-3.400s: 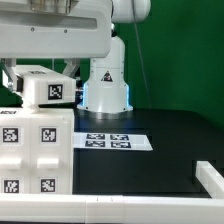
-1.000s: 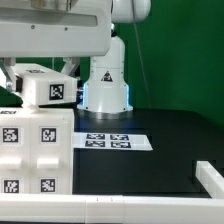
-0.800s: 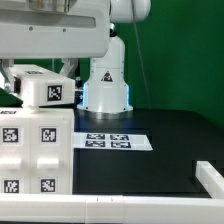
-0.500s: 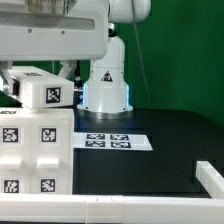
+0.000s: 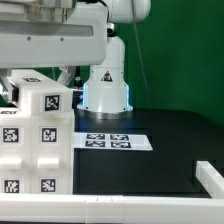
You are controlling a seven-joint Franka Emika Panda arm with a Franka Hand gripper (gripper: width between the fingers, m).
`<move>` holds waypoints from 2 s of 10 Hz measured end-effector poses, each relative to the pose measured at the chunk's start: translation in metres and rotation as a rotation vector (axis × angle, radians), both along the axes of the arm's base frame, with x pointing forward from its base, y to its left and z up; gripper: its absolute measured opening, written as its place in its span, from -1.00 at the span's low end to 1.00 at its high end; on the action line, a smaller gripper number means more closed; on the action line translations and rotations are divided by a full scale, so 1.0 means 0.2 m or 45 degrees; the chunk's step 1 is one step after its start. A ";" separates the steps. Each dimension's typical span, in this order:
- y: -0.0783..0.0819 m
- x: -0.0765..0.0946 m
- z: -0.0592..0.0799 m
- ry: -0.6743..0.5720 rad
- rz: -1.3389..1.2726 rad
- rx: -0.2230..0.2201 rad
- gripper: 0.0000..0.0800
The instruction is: Assemble cabinet
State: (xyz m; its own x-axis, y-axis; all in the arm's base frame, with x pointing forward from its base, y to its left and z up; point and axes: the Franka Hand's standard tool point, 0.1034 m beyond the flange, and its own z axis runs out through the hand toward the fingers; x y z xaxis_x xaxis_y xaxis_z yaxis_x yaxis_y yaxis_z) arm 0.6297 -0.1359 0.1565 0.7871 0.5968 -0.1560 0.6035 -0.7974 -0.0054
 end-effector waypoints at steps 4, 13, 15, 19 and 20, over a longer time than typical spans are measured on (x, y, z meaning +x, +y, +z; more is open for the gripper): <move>0.00 0.00 -0.01 0.003 0.000 0.000 0.40; -0.01 0.00 -0.01 0.001 -0.005 -0.001 0.60; -0.01 -0.01 0.02 0.005 -0.008 0.003 0.62; -0.06 -0.02 0.11 -0.004 -0.017 0.011 0.62; -0.06 -0.03 0.10 -0.003 -0.018 0.011 0.62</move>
Offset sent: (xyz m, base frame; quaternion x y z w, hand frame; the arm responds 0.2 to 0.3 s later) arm 0.0000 0.0000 0.0000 0.0000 0.0000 0.0000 1.0000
